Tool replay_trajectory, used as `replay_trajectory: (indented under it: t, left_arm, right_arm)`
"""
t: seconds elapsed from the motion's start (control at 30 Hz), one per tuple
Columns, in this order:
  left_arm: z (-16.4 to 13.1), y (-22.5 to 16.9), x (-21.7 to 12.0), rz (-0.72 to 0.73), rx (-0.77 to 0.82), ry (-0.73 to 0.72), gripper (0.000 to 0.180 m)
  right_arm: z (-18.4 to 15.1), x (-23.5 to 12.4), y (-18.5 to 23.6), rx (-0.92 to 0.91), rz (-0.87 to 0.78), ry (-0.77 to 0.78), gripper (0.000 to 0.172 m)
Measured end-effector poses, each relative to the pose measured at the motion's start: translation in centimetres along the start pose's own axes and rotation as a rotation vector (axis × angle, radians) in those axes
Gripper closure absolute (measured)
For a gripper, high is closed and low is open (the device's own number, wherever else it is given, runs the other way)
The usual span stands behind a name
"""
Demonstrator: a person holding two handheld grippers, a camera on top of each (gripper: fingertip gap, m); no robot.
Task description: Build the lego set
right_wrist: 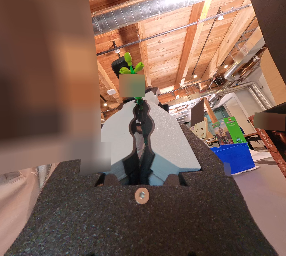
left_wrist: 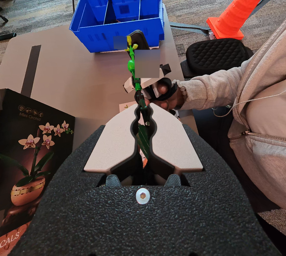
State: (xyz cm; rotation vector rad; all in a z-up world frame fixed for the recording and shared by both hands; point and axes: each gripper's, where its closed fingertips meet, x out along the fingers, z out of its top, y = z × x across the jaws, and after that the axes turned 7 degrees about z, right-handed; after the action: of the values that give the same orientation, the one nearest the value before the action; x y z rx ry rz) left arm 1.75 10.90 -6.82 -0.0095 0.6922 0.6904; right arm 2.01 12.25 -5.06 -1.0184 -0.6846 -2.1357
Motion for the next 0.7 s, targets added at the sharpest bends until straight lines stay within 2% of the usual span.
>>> replay_trajectory:
  t: [0.5, 0.7]
  left_arm:
    - [0.11, -0.21, -0.08, -0.006, -0.01, -0.034, 0.173]
    - [0.08, -0.18, -0.12, 0.006, -0.009, -0.055, 0.172]
  right_arm:
    - [0.11, 0.21, 0.23, 0.024, 0.049, -0.059, 0.167]
    - [0.12, 0.11, 0.19, 0.149, 0.09, -0.165, 0.167]
